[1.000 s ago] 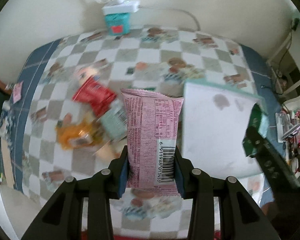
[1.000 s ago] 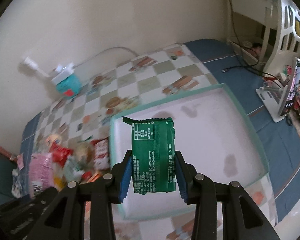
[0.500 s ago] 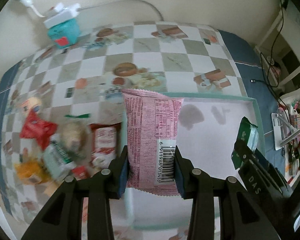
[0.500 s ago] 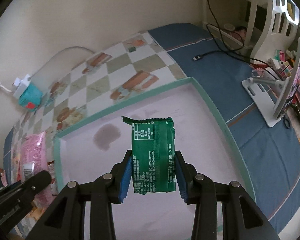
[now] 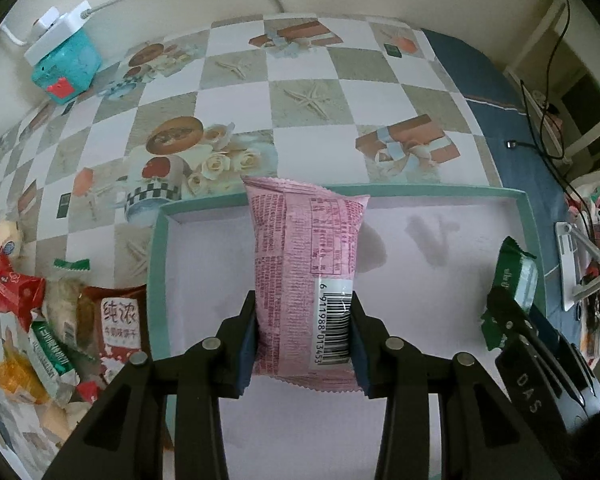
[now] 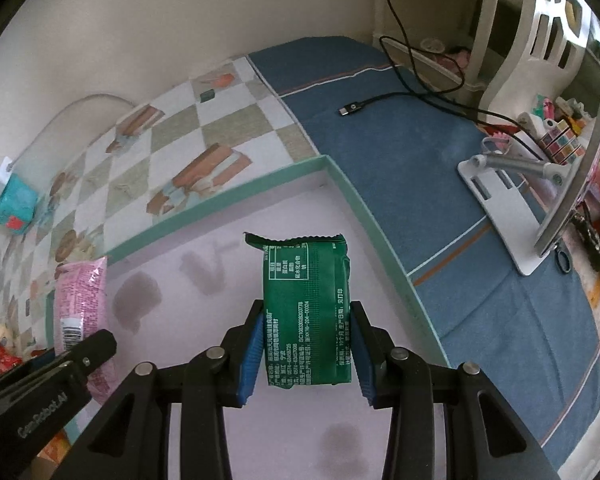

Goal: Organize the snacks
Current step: 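Carry the pink bar and green packet over the white tray with both tools, then open both tools to drop the pink bar and green packet in the tray, then move the left tool to the orange bread bag while the right approaches the Swiss roll packet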

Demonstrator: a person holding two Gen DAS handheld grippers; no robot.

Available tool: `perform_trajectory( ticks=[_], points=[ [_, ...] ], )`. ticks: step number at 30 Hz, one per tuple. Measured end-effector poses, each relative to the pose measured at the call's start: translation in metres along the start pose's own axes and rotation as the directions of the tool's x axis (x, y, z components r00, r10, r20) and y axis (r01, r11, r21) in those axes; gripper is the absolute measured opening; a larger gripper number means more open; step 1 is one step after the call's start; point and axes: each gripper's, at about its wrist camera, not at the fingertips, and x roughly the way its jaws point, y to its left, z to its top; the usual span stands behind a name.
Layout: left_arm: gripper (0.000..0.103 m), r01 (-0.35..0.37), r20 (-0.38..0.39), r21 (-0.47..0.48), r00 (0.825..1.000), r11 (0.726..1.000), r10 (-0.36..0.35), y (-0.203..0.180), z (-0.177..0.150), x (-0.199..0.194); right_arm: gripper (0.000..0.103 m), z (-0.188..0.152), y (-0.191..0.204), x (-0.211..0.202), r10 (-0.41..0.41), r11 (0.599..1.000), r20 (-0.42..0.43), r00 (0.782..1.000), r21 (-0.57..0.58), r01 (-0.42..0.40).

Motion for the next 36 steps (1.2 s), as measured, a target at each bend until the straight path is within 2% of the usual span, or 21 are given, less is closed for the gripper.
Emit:
perform_trajectory(
  ticks=[9, 14, 20, 22, 23, 25, 28, 31, 34, 36],
  points=[
    [0.043, 0.010, -0.010, 0.003, 1.000, 1.000, -0.010, -0.002, 0.001, 0.008, 0.042, 0.001, -0.001, 0.001, -0.008, 1.000, -0.004, 1.000, -0.003, 0.008],
    [0.053, 0.021, 0.000, 0.004, 1.000, 1.000, -0.021, -0.001, 0.002, 0.011, 0.042, -0.001, 0.002, 0.003, -0.013, 1.000, -0.011, 1.000, -0.015, 0.012],
    [0.054, 0.028, 0.011, 0.001, 1.000, 1.000, -0.028, 0.004, 0.001, 0.003, 0.045, -0.001, 0.005, 0.000, -0.025, 0.999, 0.007, 1.000, -0.032, 0.025],
    [0.055, 0.029, 0.020, -0.001, 0.999, 1.000, -0.029, 0.007, 0.001, 0.000, 0.052, -0.001, 0.005, -0.001, -0.034, 0.999, 0.010, 0.999, -0.034, 0.034],
    [0.055, 0.030, 0.026, 0.000, 0.999, 1.000, -0.030, 0.009, 0.000, -0.003, 0.061, -0.001, 0.005, -0.002, -0.038, 0.999, 0.013, 0.999, -0.039, 0.039],
    [0.056, 0.029, 0.032, 0.002, 0.999, 1.000, -0.029, 0.010, 0.000, -0.009, 0.064, -0.002, 0.007, -0.005, -0.038, 0.998, 0.017, 0.999, -0.050, 0.039],
    [0.070, 0.029, 0.056, 0.001, 0.998, 1.000, -0.029, 0.017, 0.000, -0.019, 0.075, -0.002, 0.007, -0.009, -0.040, 0.998, 0.028, 0.999, -0.050, 0.041],
    [0.070, 0.018, 0.086, -0.005, 0.996, 1.000, -0.017, 0.027, -0.002, -0.031, 0.082, -0.004, 0.009, -0.016, -0.032, 0.998, 0.039, 0.999, -0.053, 0.034],
    [0.070, 0.003, 0.126, -0.016, 0.992, 1.000, -0.001, 0.040, -0.005, -0.046, 0.096, -0.007, 0.014, -0.026, -0.022, 0.998, 0.056, 0.998, -0.064, 0.026],
    [0.077, -0.011, 0.160, -0.015, 0.987, 1.000, 0.013, 0.046, -0.008, -0.055, 0.103, -0.008, 0.019, -0.033, -0.020, 0.997, 0.065, 0.998, -0.078, 0.025]
  ],
)
